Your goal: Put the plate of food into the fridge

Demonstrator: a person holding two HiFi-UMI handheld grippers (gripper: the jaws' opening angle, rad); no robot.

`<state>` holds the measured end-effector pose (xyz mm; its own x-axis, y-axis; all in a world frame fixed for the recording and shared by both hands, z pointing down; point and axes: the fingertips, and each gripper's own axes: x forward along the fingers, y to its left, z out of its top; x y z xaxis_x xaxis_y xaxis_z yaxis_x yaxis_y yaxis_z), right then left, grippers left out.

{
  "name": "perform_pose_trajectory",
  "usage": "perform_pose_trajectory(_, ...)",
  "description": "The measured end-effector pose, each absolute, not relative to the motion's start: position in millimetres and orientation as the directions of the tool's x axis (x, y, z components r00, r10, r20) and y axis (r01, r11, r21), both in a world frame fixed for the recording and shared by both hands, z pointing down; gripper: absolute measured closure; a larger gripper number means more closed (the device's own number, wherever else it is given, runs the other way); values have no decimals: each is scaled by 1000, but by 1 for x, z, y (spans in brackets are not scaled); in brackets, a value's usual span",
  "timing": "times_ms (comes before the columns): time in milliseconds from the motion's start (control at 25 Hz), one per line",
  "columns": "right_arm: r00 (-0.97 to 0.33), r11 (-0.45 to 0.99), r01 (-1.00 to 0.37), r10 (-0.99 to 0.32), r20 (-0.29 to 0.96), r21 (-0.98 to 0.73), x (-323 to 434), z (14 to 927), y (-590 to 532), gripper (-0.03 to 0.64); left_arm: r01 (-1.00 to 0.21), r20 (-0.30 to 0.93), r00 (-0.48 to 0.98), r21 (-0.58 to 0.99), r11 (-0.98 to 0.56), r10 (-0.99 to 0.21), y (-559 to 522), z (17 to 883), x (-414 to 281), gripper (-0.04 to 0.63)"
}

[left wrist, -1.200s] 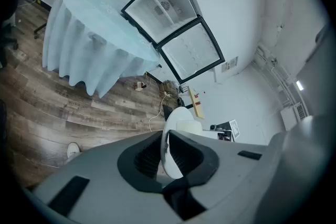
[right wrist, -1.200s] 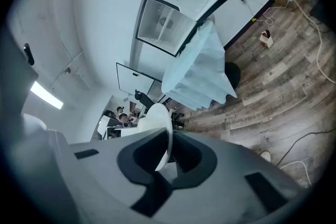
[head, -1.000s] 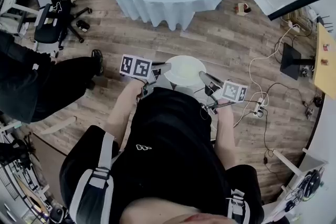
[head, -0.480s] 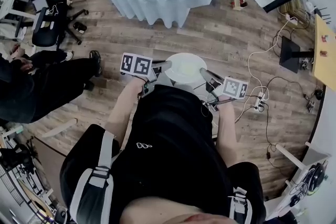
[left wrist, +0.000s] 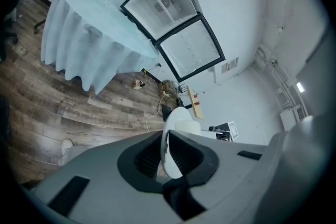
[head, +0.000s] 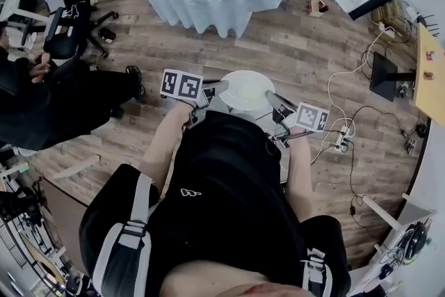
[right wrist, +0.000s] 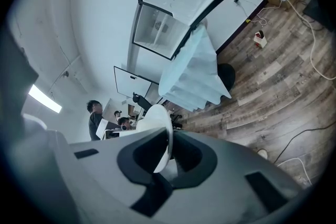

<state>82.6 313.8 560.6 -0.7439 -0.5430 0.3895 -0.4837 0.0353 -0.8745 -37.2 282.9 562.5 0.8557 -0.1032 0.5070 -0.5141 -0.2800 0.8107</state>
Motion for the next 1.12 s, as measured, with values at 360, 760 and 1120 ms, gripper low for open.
perform_pose_trajectory(360,-783,51,-442,-510,357,-896,64,562,289,588,-545,521,838,804,-237,-159,268,561,-58,565)
perform_pose_trajectory(760,-739,-22,-462,-544,398,-887,65,569,241,589,-513,501,858,833,-206,-109,214,575,-57,563)
perform_pose_trajectory(1120,-709,-60,-471,-568,418,-880,57,572,149,589,-503,494,864,839,-206,-94,123,575,-67,565)
